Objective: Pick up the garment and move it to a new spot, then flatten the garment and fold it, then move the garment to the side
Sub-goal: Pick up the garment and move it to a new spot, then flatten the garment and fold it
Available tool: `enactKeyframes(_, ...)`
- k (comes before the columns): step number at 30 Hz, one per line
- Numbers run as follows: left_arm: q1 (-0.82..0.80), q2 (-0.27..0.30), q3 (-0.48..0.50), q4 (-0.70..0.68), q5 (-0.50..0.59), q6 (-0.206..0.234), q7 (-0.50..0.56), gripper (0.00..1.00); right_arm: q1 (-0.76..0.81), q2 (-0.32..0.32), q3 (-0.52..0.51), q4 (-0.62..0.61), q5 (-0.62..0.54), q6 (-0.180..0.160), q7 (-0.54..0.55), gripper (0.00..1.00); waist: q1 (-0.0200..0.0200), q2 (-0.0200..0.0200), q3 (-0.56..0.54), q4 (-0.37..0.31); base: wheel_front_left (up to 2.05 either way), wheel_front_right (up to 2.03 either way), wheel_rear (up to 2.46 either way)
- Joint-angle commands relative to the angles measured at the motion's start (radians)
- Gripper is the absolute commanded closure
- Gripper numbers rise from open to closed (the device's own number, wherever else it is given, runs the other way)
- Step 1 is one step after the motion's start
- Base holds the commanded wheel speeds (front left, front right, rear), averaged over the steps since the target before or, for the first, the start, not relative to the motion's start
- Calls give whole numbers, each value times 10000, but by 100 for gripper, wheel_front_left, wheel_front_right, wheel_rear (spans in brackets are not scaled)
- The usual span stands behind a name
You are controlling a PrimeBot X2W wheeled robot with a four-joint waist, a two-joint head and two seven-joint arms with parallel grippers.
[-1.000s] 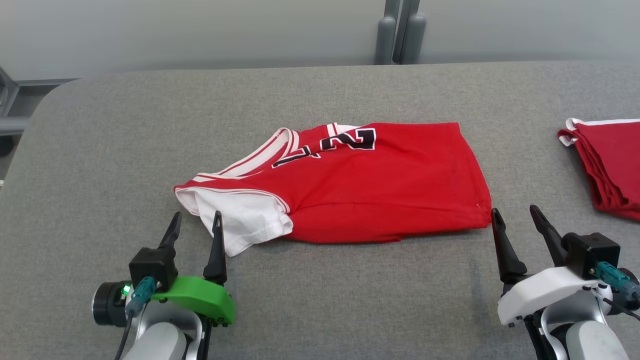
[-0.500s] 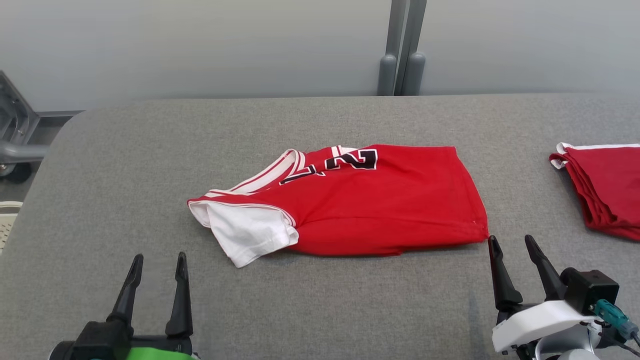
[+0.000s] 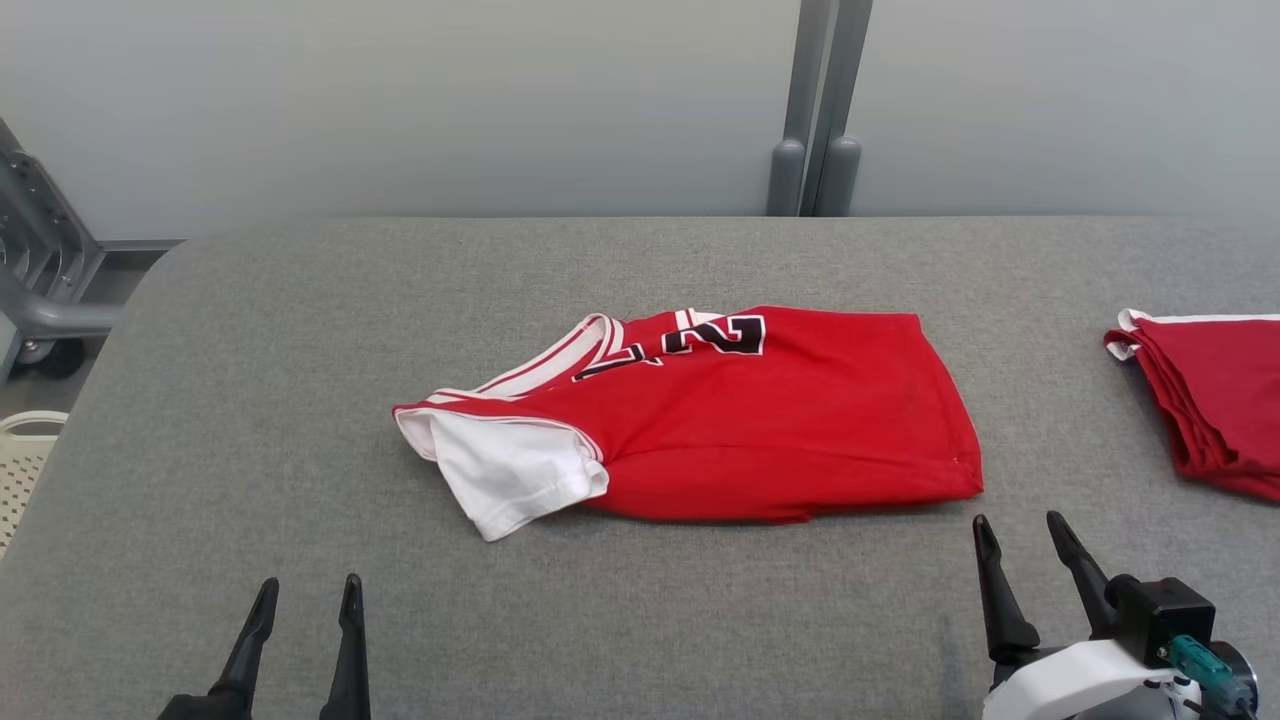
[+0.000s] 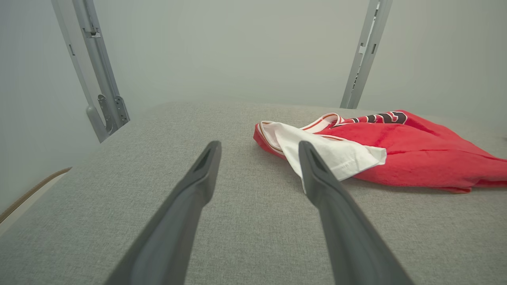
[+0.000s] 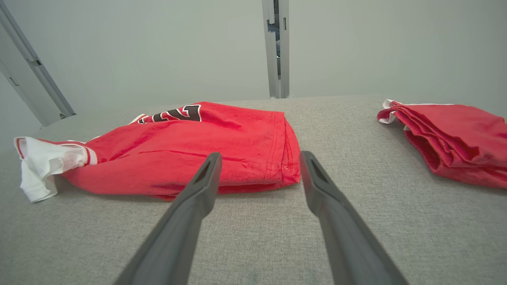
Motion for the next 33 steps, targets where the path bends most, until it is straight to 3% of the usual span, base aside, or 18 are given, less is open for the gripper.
enactKeyframes(1, 112, -19, 84, 24, 104, -83, -3, 0, 2, -19, 0, 27, -120, -6, -47, 0, 0, -1, 17, -18, 0, 0, 0)
enactKeyframes(20, -407, -94, -145, 1166, 137, -639, -3, 0, -340, -21, 248, 130, -276, -6, 408, 0, 0, -1, 123, -148, 0, 0, 0)
enactKeyframes(33, -3098, 381, -1993, 3842, -1008, -734, 1347, 0, -1579, -270, 190, -283, -1161, -6, 3095, 0, 0, -1, 1049, -361, 0, 0, 0)
